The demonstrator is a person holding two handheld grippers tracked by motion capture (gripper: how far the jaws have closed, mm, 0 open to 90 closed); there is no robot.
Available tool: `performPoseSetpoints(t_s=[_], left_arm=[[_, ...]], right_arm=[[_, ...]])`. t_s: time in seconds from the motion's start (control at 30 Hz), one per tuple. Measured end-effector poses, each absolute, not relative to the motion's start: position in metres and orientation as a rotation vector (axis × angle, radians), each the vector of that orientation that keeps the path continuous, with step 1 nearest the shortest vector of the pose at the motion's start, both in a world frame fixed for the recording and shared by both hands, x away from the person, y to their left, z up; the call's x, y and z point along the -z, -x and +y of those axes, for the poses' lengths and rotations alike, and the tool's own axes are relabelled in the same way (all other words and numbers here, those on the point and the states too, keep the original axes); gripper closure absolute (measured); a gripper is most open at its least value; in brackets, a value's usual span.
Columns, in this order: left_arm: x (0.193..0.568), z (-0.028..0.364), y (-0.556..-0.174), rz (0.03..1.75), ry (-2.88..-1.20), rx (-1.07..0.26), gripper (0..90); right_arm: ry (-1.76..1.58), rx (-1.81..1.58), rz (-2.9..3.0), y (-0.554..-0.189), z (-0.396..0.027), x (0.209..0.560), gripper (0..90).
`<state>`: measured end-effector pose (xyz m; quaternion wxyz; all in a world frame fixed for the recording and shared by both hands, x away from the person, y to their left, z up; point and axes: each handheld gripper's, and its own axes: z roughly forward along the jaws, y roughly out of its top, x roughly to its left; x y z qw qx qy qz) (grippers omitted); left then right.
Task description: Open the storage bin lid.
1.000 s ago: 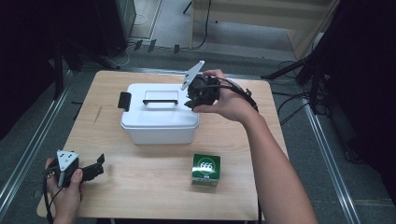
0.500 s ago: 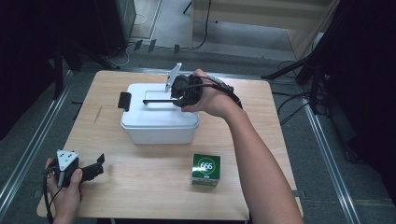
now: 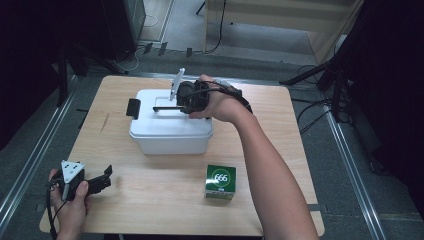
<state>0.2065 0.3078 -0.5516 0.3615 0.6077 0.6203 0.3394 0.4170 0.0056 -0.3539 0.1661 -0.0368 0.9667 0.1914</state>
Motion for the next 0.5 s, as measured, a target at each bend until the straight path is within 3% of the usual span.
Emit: performPoseSetpoints(t_s=[0.5], left_arm=[[0.552,0.308,-0.207,1.592,-1.569,-0.86,0.0]], right_arm=[[0.15,-0.514,2.727,-0.418,0.019,0.357,85.0]])
